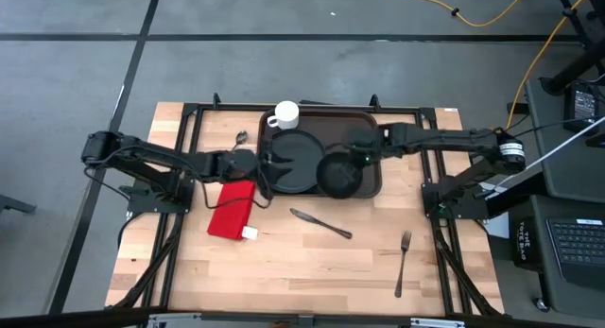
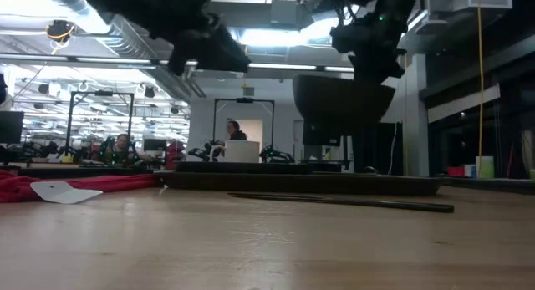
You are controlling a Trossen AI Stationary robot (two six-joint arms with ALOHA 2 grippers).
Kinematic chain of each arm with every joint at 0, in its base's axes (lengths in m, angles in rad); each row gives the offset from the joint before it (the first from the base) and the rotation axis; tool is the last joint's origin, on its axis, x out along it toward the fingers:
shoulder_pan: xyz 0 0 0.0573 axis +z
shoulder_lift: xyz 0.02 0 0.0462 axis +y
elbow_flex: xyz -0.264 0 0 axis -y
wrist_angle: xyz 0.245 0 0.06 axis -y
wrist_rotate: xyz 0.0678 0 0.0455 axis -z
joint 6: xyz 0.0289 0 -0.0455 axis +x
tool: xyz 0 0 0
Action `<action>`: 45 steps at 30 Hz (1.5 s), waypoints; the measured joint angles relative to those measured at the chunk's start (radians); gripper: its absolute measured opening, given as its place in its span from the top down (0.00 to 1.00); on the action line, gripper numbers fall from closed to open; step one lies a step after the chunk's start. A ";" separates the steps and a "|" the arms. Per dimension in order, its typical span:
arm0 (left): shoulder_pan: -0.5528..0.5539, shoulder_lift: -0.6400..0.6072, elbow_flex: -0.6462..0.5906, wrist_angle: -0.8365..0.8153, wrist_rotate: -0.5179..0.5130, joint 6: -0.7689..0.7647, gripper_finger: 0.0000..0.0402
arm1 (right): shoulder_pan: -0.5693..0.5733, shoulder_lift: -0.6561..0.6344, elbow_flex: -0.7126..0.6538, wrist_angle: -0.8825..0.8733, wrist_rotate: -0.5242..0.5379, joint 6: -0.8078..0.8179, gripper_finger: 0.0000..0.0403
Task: Set up tray
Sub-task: Put the black bowl on top of the black plate
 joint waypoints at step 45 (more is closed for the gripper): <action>-0.006 0.388 0.354 -0.201 0.132 0.372 0.79 | -0.023 0.005 -0.002 0.081 0.073 -0.112 0.97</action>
